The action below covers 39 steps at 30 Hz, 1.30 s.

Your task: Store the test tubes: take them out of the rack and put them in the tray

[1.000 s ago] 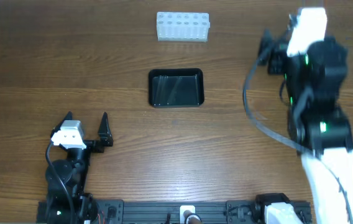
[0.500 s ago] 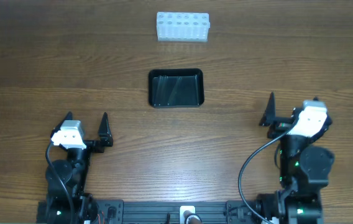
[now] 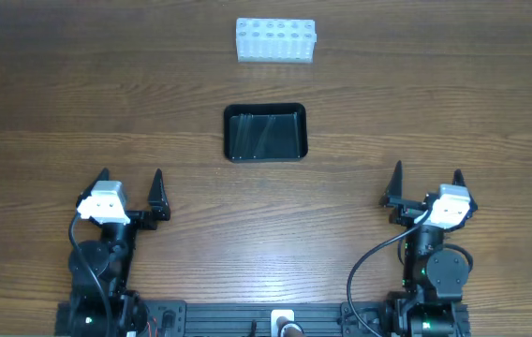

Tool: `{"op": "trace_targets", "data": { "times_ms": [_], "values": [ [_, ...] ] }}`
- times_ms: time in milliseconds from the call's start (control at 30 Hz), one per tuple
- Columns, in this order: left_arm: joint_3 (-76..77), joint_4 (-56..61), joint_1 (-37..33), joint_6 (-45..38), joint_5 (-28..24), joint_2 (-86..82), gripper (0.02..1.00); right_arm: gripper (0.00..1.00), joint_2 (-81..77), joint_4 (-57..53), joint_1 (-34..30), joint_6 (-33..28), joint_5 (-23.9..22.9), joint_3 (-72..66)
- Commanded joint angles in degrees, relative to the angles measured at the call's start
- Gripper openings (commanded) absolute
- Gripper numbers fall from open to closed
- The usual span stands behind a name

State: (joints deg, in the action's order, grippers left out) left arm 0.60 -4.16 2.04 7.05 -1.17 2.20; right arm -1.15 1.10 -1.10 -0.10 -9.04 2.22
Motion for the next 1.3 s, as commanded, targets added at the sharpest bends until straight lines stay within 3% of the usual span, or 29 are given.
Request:
{"op": "trace_targets", "data": {
  "times_ms": [33,667,1300],
  "values": [
    [-0.3,-0.2,-0.4,-0.6,-0.7,-0.3,1.000,0.993,0.9,2.7,-0.3,0.5,-2.4,-1.9],
    [-0.3,-0.2,-0.4,-0.6,-0.7,-0.3,0.998,0.991,0.9,-4.2,0.0,0.2,-2.7,-1.9],
    [-0.3,-0.2,-0.4,-0.6,-0.7,-0.3,1.000,0.993,0.8,-4.2,0.0,0.3,-2.6,-1.9]
  ]
}}
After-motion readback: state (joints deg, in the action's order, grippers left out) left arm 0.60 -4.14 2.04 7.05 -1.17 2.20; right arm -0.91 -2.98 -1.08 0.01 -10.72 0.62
